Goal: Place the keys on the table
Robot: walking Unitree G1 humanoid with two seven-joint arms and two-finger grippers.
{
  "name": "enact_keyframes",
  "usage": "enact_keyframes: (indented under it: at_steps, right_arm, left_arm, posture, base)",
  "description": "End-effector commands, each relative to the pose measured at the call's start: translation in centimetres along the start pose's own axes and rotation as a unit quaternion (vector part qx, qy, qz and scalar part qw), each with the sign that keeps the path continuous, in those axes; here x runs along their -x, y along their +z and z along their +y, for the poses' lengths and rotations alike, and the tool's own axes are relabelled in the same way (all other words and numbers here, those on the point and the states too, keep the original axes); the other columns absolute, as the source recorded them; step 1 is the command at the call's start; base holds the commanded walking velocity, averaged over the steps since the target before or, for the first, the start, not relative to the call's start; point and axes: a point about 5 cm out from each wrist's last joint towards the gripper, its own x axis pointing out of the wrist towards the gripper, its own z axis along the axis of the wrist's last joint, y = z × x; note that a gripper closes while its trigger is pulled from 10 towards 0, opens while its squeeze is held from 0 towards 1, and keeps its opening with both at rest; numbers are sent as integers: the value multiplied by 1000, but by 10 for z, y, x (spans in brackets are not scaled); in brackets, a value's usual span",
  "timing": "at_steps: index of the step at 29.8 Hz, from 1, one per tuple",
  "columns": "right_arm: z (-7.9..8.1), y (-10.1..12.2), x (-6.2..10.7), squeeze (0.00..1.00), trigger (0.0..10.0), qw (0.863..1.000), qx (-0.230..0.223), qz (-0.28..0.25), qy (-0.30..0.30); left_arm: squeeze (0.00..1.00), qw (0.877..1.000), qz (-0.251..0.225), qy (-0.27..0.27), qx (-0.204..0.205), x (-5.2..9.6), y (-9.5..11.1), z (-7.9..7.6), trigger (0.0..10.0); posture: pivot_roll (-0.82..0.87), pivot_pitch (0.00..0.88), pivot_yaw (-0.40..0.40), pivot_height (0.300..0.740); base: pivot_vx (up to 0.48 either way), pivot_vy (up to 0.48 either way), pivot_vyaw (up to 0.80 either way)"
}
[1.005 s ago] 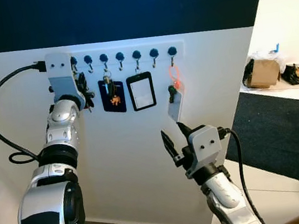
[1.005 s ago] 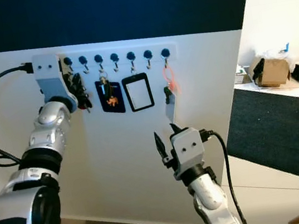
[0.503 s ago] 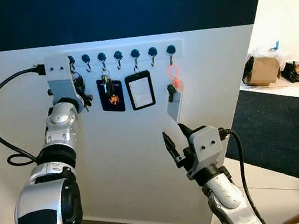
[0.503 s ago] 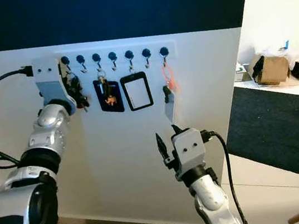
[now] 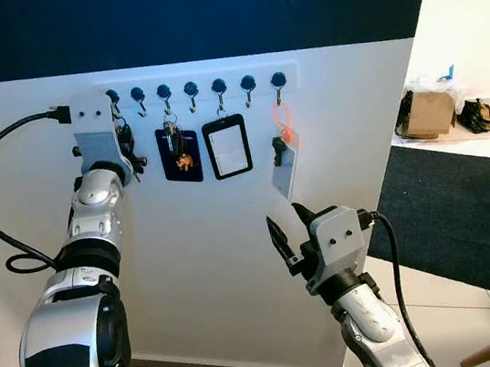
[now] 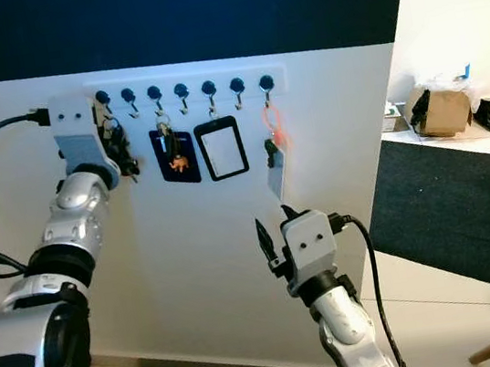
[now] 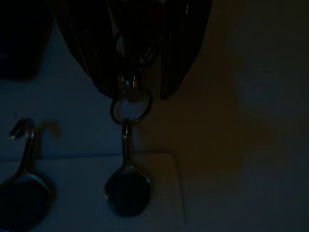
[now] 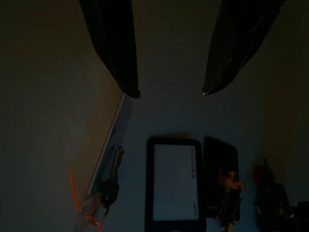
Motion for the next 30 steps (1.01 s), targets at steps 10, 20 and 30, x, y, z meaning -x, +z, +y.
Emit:
enact_keyframes:
  at_steps: [10, 20, 30]
  right_arm:
    - [4, 0, -1, 0, 10000, 1000, 0, 0, 9]
    - [4, 0, -1, 0, 10000, 1000, 1, -1, 9]
    - [4, -1, 1, 0, 10000, 1000, 0, 1, 8]
  left_arm:
    - [0, 1000, -4, 15, -14, 3, -3, 9, 0]
    - [0, 998, -43, 11, -41, 2, 13, 9, 10000]
    - [0, 986, -47, -137, -83, 9, 31, 4, 10000]
  posture:
    - [-14, 123, 48, 740]
    - [-17, 117, 52, 740]
    - [1, 125, 51, 740]
  base:
    - [0, 0, 0]
    - [0, 0, 0]
    - [0, 0, 0]
